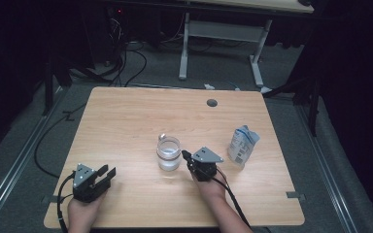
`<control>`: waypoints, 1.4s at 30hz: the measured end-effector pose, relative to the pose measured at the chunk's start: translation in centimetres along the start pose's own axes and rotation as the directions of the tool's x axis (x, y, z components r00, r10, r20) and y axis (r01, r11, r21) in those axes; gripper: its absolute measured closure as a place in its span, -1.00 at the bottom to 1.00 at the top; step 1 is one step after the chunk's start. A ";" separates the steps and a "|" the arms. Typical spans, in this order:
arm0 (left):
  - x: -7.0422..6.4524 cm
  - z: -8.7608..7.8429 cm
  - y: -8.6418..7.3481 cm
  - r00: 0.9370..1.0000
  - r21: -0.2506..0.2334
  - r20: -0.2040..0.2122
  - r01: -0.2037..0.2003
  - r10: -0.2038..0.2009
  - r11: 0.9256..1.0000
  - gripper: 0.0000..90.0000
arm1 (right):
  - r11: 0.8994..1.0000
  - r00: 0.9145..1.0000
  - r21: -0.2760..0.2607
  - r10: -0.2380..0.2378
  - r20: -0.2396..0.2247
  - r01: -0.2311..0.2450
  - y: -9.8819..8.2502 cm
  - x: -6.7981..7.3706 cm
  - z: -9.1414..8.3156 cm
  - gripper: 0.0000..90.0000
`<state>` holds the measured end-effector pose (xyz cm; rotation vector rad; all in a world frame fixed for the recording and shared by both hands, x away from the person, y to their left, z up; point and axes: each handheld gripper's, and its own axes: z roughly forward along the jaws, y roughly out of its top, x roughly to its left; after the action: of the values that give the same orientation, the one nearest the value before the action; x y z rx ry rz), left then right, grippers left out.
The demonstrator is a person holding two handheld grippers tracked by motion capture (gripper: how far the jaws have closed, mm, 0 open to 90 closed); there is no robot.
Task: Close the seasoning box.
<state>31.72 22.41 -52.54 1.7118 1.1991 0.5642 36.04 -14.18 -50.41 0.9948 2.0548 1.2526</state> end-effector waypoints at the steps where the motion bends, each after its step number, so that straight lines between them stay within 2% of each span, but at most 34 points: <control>1: 0.0 0.0 0.0 1.000 -0.001 0.000 0.000 0.000 1.000 0.40 | 1.000 1.000 -0.003 -0.007 0.006 0.007 0.0 0.2 0.0 1.00; 3: 0.1 0.0 0.0 1.000 -0.002 -0.002 0.002 -0.002 1.000 0.40 | 1.000 1.000 -0.007 -0.002 -0.008 0.002 -0.1 0.5 -0.1 1.00; 14: 0.1 -0.1 0.0 1.000 0.002 0.001 0.002 -0.002 1.000 0.40 | 0.999 0.997 -0.019 -0.040 -0.066 0.038 0.0 3.3 0.1 1.00; 24: 0.2 -0.1 -0.1 1.000 0.004 0.001 -0.001 0.001 1.000 0.40 | 0.999 0.997 -0.016 -0.036 -0.062 0.035 -0.1 3.2 0.0 1.00; 30: 0.1 0.0 -0.1 1.000 0.006 0.001 -0.003 0.003 1.000 0.40 | 1.000 0.999 -0.013 -0.018 -0.048 0.017 -0.2 2.1 -0.5 0.89; 33: 0.1 0.0 -0.1 1.000 0.006 0.002 -0.006 0.006 1.000 0.40 | 1.000 1.000 -0.016 0.000 -0.024 0.000 -0.4 1.2 -1.1 0.70; 39: -0.1 0.1 -0.2 1.000 0.010 0.004 -0.013 0.013 1.000 0.40 | 0.999 0.999 0.000 0.035 0.030 -0.035 -1.6 -1.6 -3.4 0.33; 42: -0.3 0.2 -0.2 1.000 0.015 0.002 -0.025 0.025 1.000 0.39 | 0.998 0.996 0.000 0.063 0.060 -0.063 -2.7 -3.5 -5.4 0.28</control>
<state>31.66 22.10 -52.77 1.7417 1.1844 0.5704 33.24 -20.54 -50.30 1.0928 1.9929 1.2376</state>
